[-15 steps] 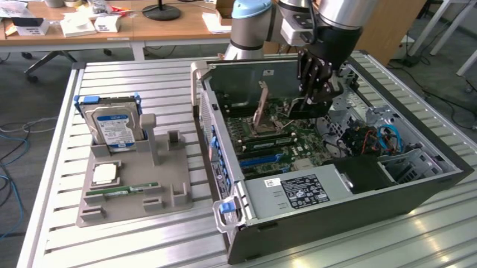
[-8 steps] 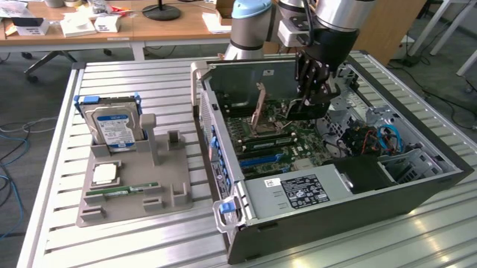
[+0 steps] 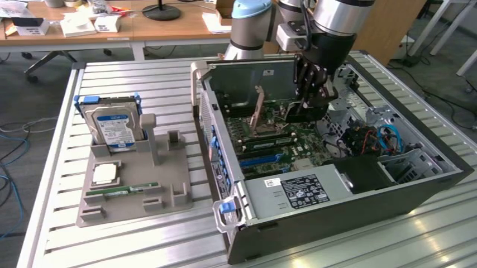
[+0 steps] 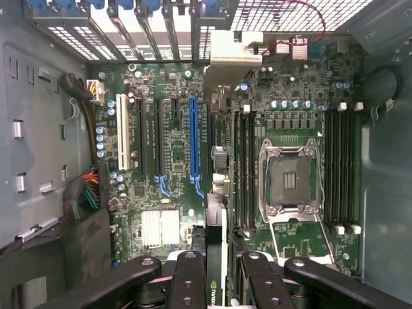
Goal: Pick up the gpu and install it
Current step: 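Insert the gpu into the slot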
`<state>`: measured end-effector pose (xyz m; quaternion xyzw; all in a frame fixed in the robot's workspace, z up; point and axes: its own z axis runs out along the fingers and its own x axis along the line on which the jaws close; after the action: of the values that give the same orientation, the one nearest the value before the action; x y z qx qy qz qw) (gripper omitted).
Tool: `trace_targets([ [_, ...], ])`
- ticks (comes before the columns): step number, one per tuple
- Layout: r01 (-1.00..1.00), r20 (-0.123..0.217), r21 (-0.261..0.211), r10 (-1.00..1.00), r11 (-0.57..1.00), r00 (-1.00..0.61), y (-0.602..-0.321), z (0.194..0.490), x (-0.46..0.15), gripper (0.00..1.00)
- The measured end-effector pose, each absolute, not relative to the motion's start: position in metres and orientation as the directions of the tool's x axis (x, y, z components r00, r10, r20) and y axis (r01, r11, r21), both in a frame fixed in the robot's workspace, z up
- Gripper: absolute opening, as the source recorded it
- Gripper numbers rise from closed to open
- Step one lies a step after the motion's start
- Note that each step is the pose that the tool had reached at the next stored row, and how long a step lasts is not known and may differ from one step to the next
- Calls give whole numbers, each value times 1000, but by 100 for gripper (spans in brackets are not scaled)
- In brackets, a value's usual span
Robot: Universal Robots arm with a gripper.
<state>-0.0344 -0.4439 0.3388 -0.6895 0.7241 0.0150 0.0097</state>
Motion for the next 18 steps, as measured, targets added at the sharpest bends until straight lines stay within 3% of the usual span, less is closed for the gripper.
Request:
trace_targets([
  [18,-999,-35,8,-998,49,-49,-455,335,-36,26],
])
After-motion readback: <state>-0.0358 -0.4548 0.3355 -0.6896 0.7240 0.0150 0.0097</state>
